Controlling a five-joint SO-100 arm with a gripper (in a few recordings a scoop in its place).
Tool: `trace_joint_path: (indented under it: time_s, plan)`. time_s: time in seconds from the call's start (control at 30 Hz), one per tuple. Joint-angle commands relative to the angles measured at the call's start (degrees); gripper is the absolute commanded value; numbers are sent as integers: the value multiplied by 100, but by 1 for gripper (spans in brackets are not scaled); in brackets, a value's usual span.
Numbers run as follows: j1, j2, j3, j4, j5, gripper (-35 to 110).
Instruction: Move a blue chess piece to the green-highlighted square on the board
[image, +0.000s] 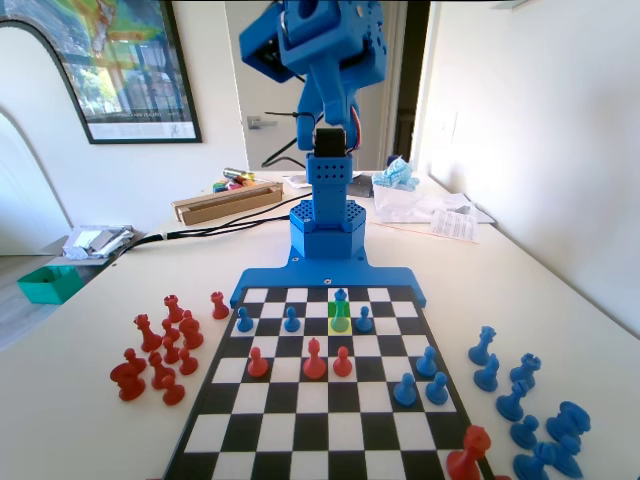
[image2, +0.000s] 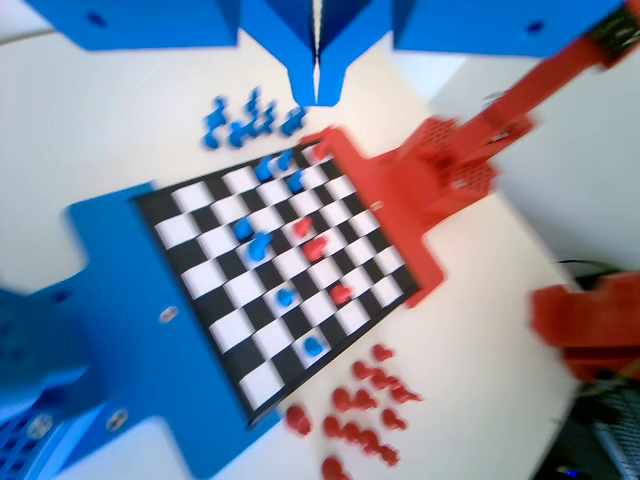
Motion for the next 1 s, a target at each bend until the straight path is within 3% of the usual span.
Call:
trace_joint_path:
  time_s: [0.0, 0.33, 0.67, 0.97]
  plan:
    - [132, -519, -598, 404, -431, 1]
    - [229, -2145, -1081, 738, -457, 1]
    - [246, -3164, -765, -105, 132, 8]
    - [167, -3410, 316, -1564, 413, 12]
